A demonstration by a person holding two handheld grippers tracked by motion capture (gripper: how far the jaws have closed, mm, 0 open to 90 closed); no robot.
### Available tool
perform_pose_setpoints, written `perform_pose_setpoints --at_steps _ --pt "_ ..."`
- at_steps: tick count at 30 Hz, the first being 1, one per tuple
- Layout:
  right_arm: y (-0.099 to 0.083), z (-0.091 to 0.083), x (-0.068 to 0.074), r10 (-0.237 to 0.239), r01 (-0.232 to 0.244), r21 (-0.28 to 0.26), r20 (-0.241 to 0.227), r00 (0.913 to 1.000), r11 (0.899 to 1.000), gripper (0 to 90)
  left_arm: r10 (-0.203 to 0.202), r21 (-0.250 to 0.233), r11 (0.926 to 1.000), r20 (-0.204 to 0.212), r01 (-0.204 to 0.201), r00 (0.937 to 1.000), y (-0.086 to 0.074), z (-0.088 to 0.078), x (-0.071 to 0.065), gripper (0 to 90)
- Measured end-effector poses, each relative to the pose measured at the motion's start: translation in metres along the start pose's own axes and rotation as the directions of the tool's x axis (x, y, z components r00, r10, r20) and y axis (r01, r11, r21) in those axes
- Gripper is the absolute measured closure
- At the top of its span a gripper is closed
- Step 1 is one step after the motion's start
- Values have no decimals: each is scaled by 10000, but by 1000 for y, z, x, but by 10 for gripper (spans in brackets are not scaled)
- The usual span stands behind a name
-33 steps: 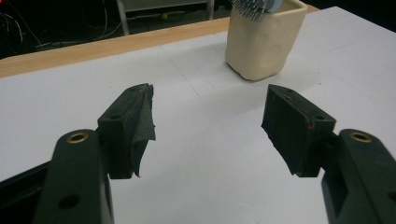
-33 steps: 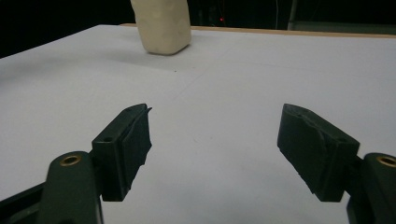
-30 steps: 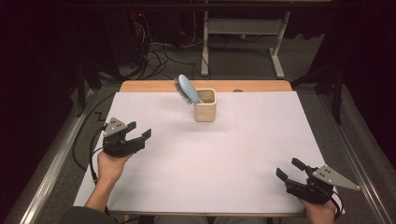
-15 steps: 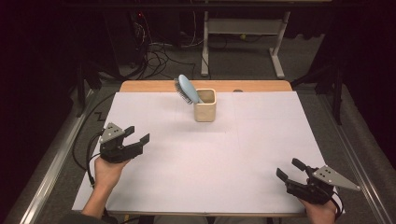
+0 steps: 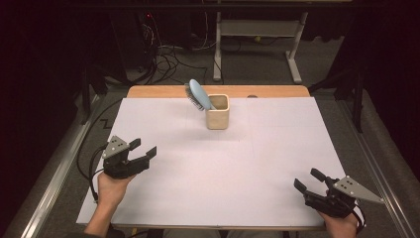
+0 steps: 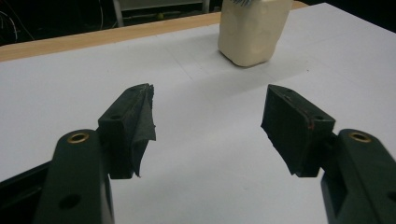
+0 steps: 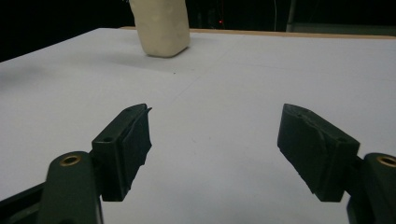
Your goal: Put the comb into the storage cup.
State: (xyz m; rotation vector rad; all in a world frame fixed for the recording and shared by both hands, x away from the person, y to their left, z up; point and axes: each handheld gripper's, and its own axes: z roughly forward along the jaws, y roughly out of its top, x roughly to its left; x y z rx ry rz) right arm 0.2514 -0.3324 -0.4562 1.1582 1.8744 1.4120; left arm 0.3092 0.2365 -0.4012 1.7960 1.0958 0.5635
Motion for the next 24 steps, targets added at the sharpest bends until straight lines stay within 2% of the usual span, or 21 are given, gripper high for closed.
perform_pose_setpoints --at_steps 14,24 --pt "0 1 1 -12 12 -2 18 10000 10000 261 -7 -87 10000 -11 7 10000 -10 -11 1 339" --pt "0 1 0 7 -7 -7 13 10000 10000 260 -199 -61 9998 -96 199 9998 -19 -17 4 337"
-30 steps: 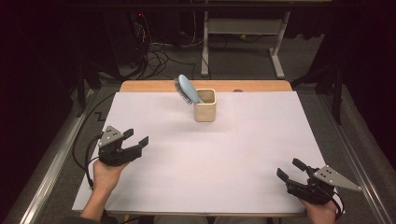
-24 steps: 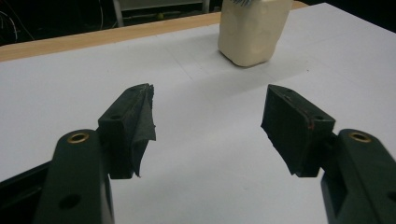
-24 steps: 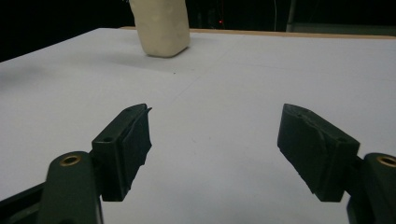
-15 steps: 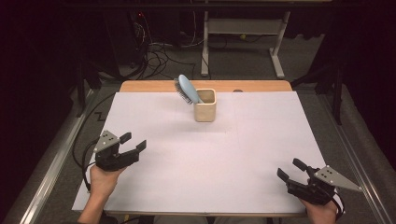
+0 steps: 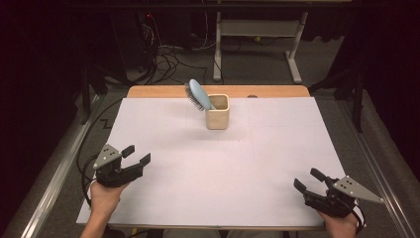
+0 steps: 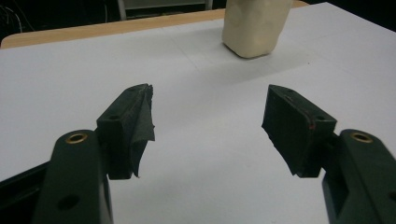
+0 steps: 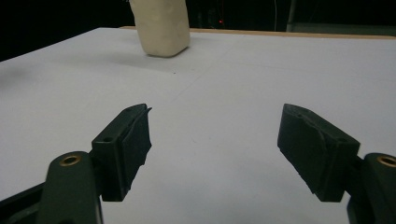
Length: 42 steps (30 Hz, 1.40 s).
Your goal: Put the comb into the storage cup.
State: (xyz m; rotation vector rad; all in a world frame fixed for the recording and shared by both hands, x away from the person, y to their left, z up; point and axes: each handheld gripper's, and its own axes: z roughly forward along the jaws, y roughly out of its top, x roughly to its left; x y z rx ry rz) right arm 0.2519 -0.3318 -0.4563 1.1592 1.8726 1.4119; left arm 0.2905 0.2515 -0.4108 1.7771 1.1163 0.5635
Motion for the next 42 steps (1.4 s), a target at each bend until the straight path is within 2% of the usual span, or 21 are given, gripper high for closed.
perform_pose_setpoints --at_steps 25,42 --pt "0 0 0 -26 26 -7 -37 10000 10000 261 87 35 10000 -119 -86 9999 -15 -9 -1 325" --pt "0 0 1 -24 24 -16 -38 10000 10000 260 -77 111 9999 -260 80 9996 -28 -14 3 316"
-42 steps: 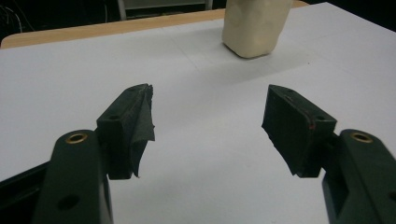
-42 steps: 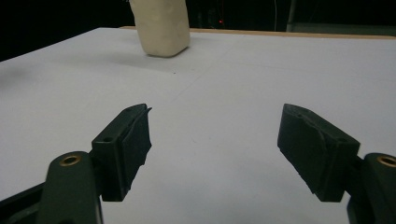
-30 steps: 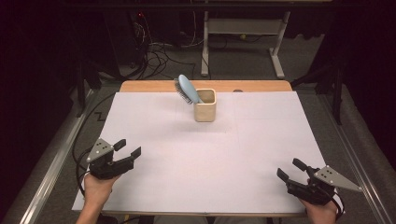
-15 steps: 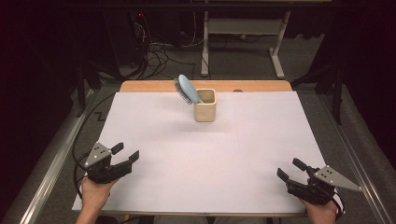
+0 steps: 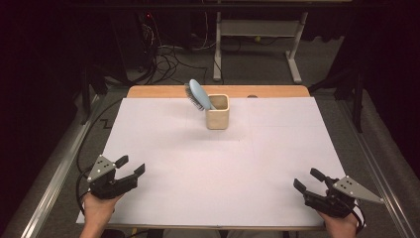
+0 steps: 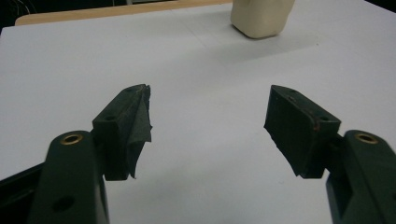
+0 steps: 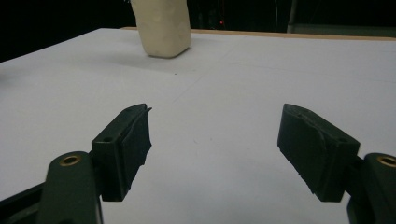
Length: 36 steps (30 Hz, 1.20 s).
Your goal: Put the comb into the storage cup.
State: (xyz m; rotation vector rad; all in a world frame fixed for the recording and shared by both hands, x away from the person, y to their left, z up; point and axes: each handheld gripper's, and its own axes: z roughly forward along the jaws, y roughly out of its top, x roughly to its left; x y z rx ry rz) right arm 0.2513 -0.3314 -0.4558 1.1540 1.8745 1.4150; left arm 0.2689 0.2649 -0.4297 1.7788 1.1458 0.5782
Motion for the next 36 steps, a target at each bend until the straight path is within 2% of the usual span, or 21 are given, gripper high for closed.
perform_pose_setpoints --at_steps 36 --pt "0 -1 -1 41 -41 -52 11 10000 10000 260 -540 119 9985 -237 543 9983 -19 1 11 316"
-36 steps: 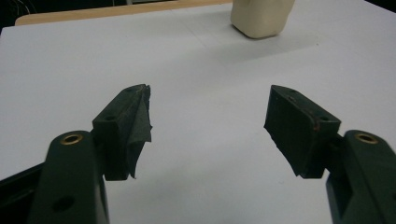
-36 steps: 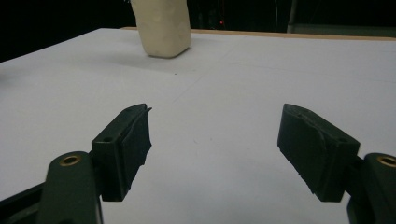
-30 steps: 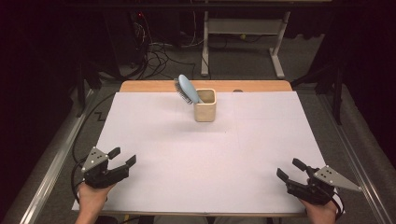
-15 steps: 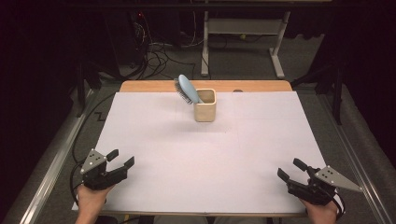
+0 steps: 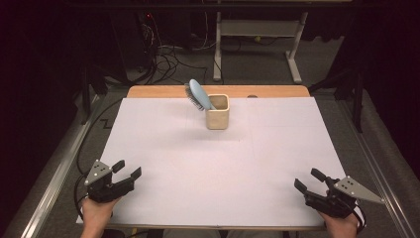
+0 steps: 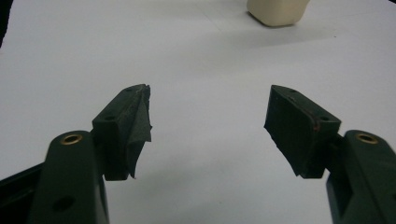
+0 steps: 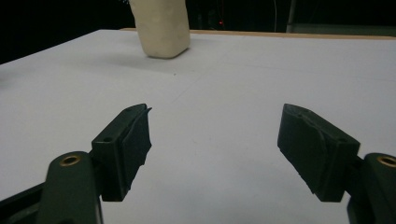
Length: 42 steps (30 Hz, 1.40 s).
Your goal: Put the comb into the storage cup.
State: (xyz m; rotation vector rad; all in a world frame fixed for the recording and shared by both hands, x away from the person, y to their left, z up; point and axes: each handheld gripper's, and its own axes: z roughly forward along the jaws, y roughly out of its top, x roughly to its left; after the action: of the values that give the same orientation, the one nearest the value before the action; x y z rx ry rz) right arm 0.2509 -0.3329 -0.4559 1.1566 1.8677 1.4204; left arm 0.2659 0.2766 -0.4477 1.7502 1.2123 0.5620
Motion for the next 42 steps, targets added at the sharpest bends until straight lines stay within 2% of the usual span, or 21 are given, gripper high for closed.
perform_pose_setpoints --at_steps 8,10,22,29,42 --pt "0 0 0 38 -38 12 22 10000 10000 260 -210 112 9997 -49 211 9998 -4 0 4 316" --pt "0 0 0 2 -2 23 28 10000 10000 261 -351 26 9994 -47 351 9994 -6 0 5 316" --pt "0 -1 0 29 -29 42 97 9999 10000 261 -583 -121 9982 -216 580 9981 -15 -4 9 316" --pt "-1 -2 -2 55 -56 41 137 9999 10000 261 -770 -75 9970 -272 769 9967 -22 -3 10 316" --pt "-1 -3 -2 72 -73 45 160 9998 10000 261 -863 -95 9963 -438 860 9953 -28 -4 11 316"
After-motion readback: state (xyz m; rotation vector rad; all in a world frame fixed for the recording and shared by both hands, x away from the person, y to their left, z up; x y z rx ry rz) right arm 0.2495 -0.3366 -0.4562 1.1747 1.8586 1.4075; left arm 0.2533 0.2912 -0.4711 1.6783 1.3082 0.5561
